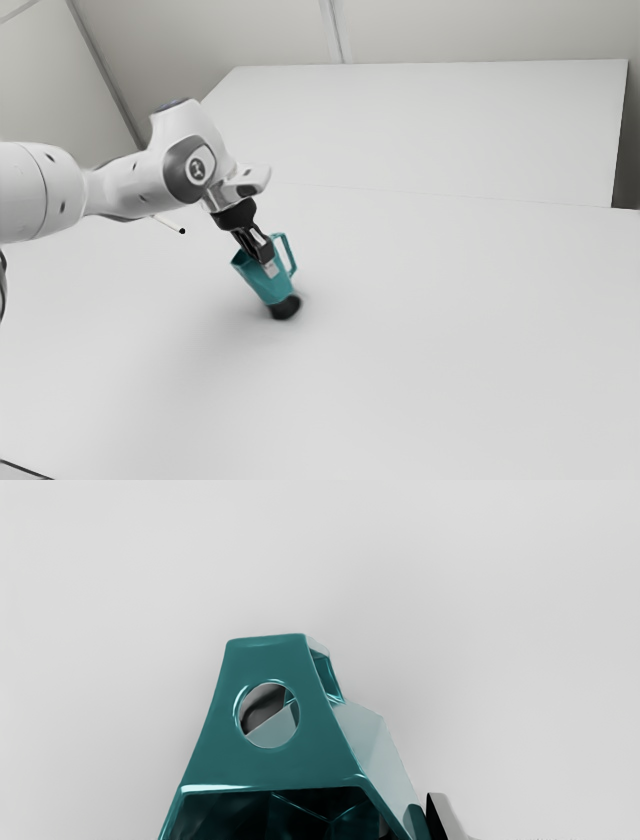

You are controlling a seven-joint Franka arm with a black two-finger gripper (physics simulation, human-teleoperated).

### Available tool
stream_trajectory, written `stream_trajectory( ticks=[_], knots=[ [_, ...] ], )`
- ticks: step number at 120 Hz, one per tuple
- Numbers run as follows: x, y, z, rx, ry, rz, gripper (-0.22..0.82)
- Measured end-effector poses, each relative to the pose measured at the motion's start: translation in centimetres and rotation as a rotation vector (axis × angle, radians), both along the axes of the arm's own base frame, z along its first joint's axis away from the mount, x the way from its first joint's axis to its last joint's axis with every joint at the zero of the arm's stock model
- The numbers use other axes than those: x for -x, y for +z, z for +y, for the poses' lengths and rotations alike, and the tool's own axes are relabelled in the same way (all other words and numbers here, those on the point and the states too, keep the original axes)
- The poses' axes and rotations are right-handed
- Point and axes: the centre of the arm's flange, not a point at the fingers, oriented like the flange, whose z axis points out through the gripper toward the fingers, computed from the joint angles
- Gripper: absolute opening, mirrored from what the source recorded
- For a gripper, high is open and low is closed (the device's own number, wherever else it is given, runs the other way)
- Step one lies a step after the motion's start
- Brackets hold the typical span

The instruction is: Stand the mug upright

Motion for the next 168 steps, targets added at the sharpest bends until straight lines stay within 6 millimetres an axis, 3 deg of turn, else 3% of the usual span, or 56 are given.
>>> stream_trajectory(
  ticks=[27, 45, 75, 128, 151, 168],
  knots=[
    [1.0, 0.7, 0.0, -0.147, -0.050, -0.021, -0.17],
    [3.6, -0.2, 0.0, -0.202, -0.044, 0.000, -0.17],
    [5.8, -1.8, 0.1, -0.261, -0.008, -0.032, -0.17],
    [5.1, -3.9, -0.5, -0.270, 0.080, -0.079, -0.17],
    [5.1, -3.7, -1.2, -0.282, 0.069, -0.086, 0.24],
    [4.9, -3.1, -1.4, -0.291, 0.063, -0.099, 0.42]
  ],
)
